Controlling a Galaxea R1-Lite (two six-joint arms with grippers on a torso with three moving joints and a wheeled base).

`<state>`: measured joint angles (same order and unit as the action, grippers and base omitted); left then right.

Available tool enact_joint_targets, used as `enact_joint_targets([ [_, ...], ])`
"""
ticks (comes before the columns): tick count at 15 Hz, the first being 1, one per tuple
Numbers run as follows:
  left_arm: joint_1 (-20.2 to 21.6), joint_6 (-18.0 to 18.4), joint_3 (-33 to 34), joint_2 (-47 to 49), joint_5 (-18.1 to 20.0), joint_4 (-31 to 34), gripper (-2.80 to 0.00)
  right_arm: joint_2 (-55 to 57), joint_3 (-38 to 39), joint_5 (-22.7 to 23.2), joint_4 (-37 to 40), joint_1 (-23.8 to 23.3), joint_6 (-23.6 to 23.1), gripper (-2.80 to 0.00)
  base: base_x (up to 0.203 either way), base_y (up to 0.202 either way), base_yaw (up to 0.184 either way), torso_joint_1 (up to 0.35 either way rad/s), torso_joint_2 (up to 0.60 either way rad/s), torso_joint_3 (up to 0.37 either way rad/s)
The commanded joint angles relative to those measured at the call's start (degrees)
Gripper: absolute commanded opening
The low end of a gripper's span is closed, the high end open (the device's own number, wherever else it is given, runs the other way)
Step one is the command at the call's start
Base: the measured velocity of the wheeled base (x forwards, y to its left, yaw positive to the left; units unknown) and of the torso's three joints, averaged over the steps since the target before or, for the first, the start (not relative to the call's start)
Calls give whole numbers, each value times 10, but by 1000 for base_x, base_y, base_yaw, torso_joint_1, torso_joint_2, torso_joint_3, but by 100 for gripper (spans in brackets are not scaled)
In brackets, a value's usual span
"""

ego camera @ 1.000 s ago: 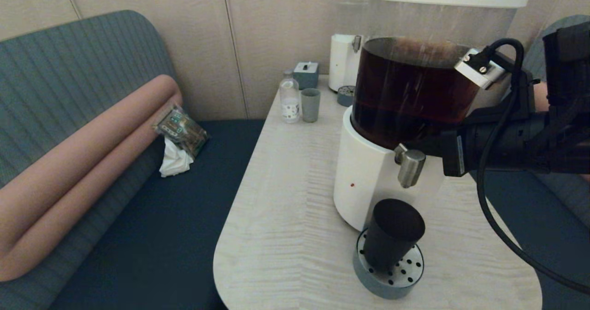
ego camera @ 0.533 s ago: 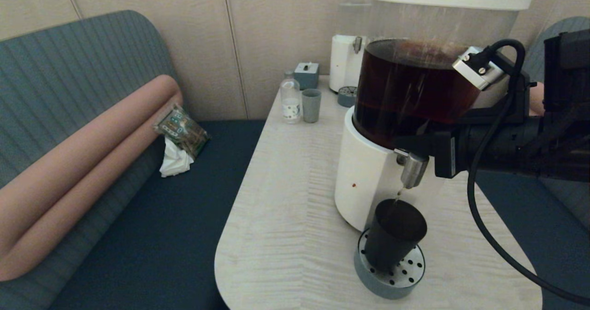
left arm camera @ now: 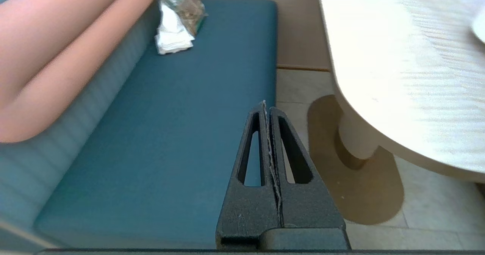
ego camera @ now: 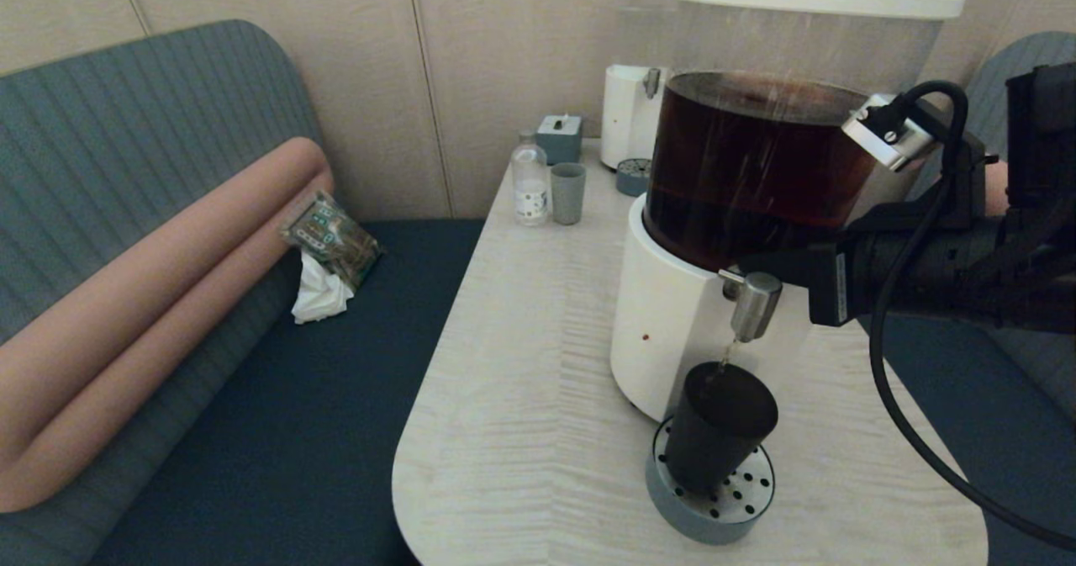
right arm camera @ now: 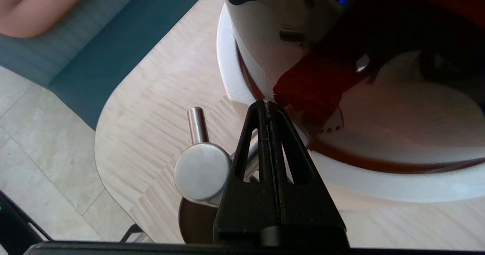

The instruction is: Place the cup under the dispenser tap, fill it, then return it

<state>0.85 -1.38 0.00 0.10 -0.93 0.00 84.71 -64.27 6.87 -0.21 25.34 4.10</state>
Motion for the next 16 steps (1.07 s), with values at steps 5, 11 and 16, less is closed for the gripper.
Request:
enact_joint_targets([
  [5,0,0,1,0,0,0,-280,-47,27,-19,-8,-24,3,-280,0,0,0,0,0,0],
  [11,0,0,0,0,0,0,-280,-153,80,-79,12,-9,0,-280,0,0,0,0,0,0],
  [16,0,0,1,1,0,0,-280,-254,133,-235,66,74,13,-280,0,0,0,0,0,0],
])
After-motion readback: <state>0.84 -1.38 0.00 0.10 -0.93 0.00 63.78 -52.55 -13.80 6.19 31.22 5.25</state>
